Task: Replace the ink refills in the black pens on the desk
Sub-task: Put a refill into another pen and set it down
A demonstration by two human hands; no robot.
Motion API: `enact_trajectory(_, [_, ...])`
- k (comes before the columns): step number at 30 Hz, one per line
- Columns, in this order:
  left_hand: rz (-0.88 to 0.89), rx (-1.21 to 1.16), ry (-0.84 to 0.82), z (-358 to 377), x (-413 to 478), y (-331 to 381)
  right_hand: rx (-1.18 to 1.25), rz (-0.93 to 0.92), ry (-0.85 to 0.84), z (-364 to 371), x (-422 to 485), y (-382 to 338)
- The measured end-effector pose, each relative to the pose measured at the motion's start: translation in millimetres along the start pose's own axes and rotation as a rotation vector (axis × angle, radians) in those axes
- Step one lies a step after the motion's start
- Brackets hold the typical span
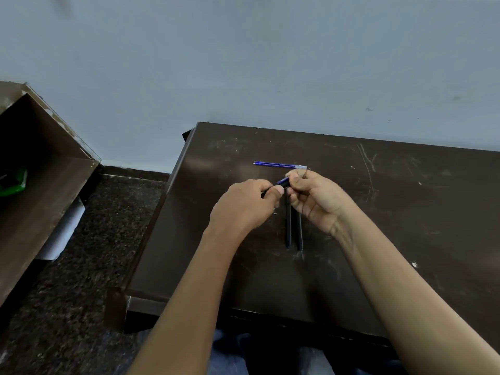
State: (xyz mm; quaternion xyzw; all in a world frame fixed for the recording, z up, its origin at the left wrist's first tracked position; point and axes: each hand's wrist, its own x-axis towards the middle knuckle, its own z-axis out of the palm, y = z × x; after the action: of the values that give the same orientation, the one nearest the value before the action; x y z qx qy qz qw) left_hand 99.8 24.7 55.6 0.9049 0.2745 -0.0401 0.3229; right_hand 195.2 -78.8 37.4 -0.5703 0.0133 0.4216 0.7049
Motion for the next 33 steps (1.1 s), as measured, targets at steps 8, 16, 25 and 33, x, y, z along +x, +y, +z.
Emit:
enact_trajectory(8, [-0.083,-0.037,0.234,-2.5,1.0,-4.9,-0.562,-0.173,0.350,-35.9,15.9,1.8])
enact_trajectory(16, [-0.014,-0.144,0.303,-0.9,2.5,-7.2,-1.399,-0.341,0.153,-3.3,9.7,59.2])
enact_trajectory(25, [-0.074,-0.078,0.220,-0.5,3.4,-5.7,-1.405,-0.333,0.150,-6.7,15.4,58.1])
enact_trajectory(33, [0.028,-0.119,0.157,-0.8,-2.0,-6.1,-0.320,-0.127,0.084,11.1,-6.4,11.1])
